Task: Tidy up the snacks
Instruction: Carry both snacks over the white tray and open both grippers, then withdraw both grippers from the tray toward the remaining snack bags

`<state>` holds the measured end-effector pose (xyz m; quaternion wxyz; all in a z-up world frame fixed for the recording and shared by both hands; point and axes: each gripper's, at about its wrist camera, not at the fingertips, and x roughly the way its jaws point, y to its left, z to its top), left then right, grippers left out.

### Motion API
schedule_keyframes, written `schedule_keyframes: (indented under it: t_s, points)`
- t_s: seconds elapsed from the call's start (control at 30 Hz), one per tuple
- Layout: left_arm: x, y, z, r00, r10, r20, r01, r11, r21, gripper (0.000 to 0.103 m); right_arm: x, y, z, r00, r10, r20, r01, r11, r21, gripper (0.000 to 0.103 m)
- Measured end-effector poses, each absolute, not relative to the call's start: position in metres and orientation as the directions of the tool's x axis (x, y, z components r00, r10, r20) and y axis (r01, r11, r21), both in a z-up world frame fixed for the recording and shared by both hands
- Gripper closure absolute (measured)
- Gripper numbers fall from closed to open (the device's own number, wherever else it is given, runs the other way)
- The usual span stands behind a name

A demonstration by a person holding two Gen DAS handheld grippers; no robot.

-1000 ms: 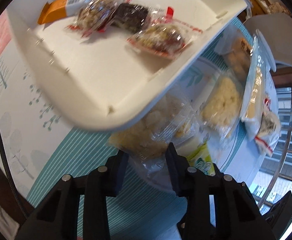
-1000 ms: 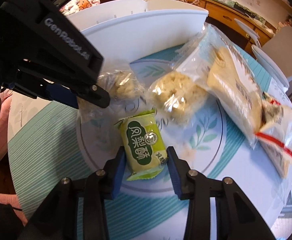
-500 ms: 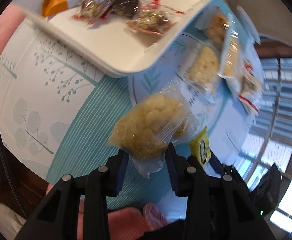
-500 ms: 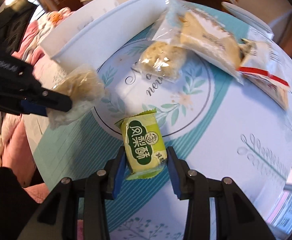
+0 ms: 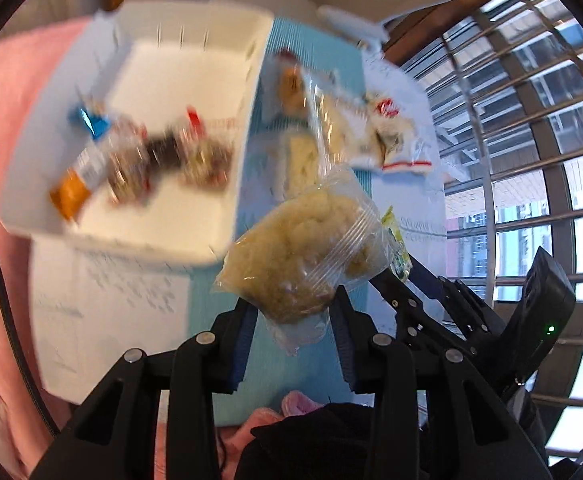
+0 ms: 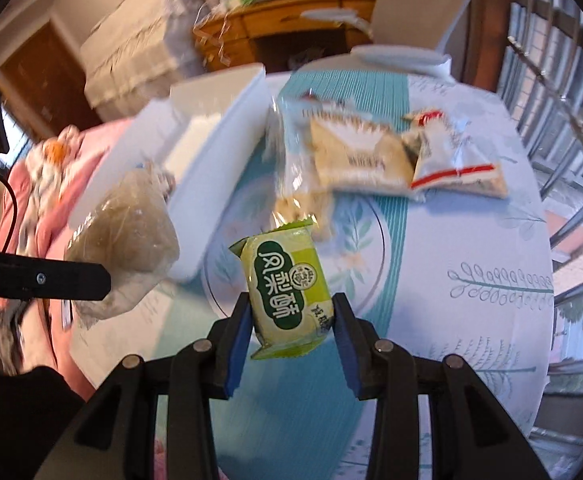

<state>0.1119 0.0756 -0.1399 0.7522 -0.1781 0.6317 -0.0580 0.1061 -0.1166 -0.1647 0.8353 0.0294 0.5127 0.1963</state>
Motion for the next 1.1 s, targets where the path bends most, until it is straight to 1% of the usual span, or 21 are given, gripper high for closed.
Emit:
schedule_keyframes:
  t_s: [0.17,0.33,0.53,0.73,0.77,0.8,0.83,0.87,0.93,1.0,1.1]
  points:
    - [0.112,0.097,-0.109,0.293,-0.275,-0.916,-0.055,0.951,-0.303,0.068,0.100,-0.092,-0.144,0.456,0.367,-0.811,-0.255,0.927,0.276,0.063]
    - [0.117,0.123,-0.102,0.336,-0.255,-0.907,-0.032,0.959,-0.281,0.068,0.101,-0.065,-0.130,0.499,0.397,-0.770,-0.232,0.918,0.323,0.063]
    - [0.121,0.174,-0.107,0.350,-0.201,-0.915,-0.088,0.965,-0.245,0.068,0.104,-0.019,-0.119,0.532,0.438,-0.725,-0.251,0.899,0.359,0.063]
    - [0.131,0.220,-0.118,0.346,-0.141,-0.928,-0.168,0.964,-0.209,0.067,0.109,0.024,-0.119,0.526,0.455,-0.718,-0.296,0.890,0.346,0.062]
    - [0.134,0.227,-0.124,0.326,-0.142,-0.935,-0.185,0.960,-0.210,0.064,0.109,0.028,-0.120,0.526,0.456,-0.718,-0.302,0.889,0.344,0.062]
    - [0.135,0.233,-0.128,0.306,-0.147,-0.941,-0.206,0.954,-0.216,0.053,0.110,0.034,-0.121,0.518,0.458,-0.722,-0.313,0.887,0.339,0.060]
    - [0.136,0.241,-0.133,0.288,-0.153,-0.945,-0.243,0.943,-0.226,0.044,0.110,0.038,-0.122,0.510,0.460,-0.727,-0.323,0.885,0.334,0.052]
    - [0.135,0.245,-0.137,0.283,-0.152,-0.947,-0.262,0.937,-0.229,0.031,0.110,0.042,-0.123,0.503,0.461,-0.732,-0.333,0.884,0.328,0.047]
    - [0.135,0.250,-0.139,0.275,-0.156,-0.949,-0.282,0.930,-0.235,0.029,0.108,0.044,-0.124,0.500,0.459,-0.734,-0.339,0.884,0.322,0.044]
    - [0.135,0.248,-0.142,0.270,-0.152,-0.951,-0.280,0.932,-0.228,0.024,0.109,0.042,-0.125,0.498,0.456,-0.738,-0.335,0.886,0.321,0.041]
    - [0.136,0.240,-0.141,0.271,-0.154,-0.950,-0.272,0.935,-0.229,0.023,0.111,0.035,-0.126,0.501,0.443,-0.743,-0.315,0.893,0.320,0.038]
